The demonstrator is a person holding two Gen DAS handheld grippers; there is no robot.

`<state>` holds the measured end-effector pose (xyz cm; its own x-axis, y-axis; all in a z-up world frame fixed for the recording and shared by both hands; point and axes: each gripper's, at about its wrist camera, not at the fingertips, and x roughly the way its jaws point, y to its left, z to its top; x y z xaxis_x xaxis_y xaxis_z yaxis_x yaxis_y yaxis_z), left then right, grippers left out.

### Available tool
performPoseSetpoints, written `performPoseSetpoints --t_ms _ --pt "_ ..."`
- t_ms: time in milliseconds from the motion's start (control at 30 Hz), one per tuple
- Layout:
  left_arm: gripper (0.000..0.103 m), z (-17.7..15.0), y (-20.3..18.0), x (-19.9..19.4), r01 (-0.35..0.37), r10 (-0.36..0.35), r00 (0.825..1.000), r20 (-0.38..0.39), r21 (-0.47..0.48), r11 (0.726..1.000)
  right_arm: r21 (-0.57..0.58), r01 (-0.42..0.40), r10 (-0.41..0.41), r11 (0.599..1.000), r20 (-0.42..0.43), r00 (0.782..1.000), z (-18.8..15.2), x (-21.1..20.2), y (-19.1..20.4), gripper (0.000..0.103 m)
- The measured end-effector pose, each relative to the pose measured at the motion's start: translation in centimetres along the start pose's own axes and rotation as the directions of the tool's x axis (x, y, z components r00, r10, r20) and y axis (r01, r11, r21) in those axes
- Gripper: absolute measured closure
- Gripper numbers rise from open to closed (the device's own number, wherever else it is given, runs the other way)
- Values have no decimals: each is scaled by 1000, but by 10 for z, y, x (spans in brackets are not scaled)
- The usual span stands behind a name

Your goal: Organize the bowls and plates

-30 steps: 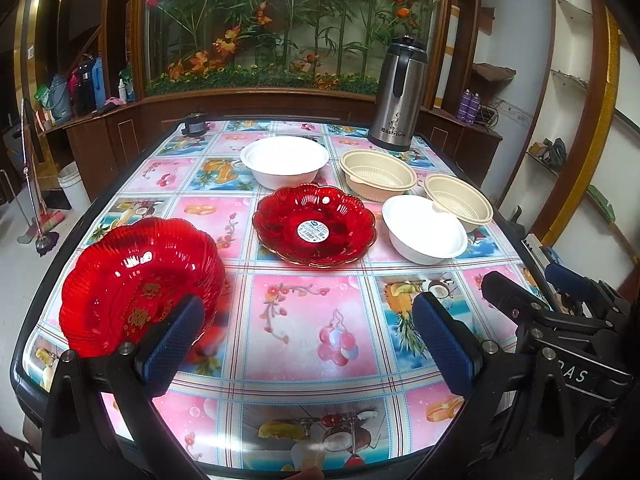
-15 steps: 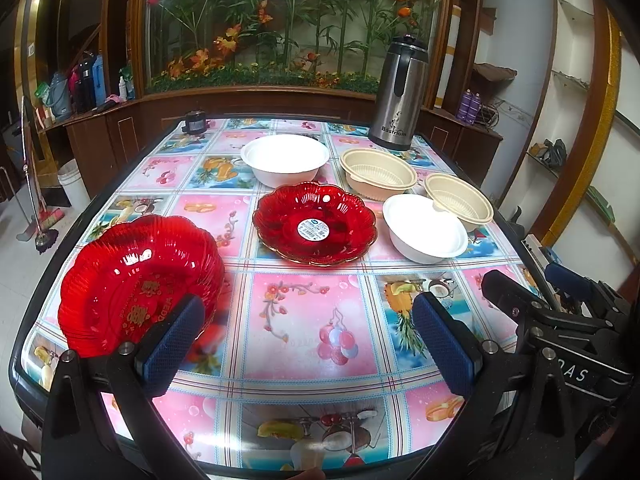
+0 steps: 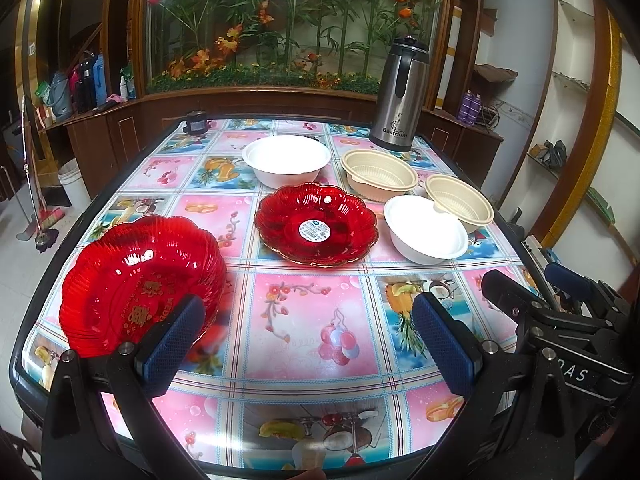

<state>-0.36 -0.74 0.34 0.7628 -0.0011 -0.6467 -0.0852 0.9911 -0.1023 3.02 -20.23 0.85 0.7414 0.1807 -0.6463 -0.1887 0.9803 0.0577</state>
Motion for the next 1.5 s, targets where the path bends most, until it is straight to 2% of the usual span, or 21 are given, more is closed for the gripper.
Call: performPoseSetpoints --t_ms 767,900,967,1033,1100,1200,1267,1333,1400,1467,1500 --pt "0 1 3 -2 8 -8 1000 -3 -4 1000 0 -4 4 1000 0 1000 1 0 3 0" --pt "0 1 29 -20 47 -45 998 31 -56 997 -3 -52 52 999 -8 999 2 0 11 0" --pt "0 0 48 -31 11 -6 997 71 -74 997 0 -106 106 994 -27 994 3 3 16 0" --pt "0 -4 75 -42 -61 71 992 103 -101 993 13 -173 173 985 -62 983 2 11 23 0" --pt "0 -9 107 -45 -119 134 986 94 -151 981 26 -240 242 970 -102 965 1 19 33 0" --pt "0 -18 154 -38 -185 199 979 35 -240 953 72 -371 378 926 -166 911 -1 34 55 0" --pt "0 -23 175 -30 -208 216 976 -5 -289 934 103 -459 471 882 -212 856 -2 44 73 1" --pt "0 -29 194 -21 -236 232 971 -50 -329 915 155 -540 562 827 -255 787 -4 56 93 2" --pt "0 -34 205 -11 -249 235 968 -84 -354 901 184 -571 600 800 -281 750 -5 69 112 3" --pt "0 -37 212 -4 -252 231 968 -102 -360 898 202 -576 610 792 -304 732 -5 77 124 10" --pt "0 -36 212 2 -252 226 967 -114 -359 899 212 -591 627 778 -310 714 -5 84 133 12"
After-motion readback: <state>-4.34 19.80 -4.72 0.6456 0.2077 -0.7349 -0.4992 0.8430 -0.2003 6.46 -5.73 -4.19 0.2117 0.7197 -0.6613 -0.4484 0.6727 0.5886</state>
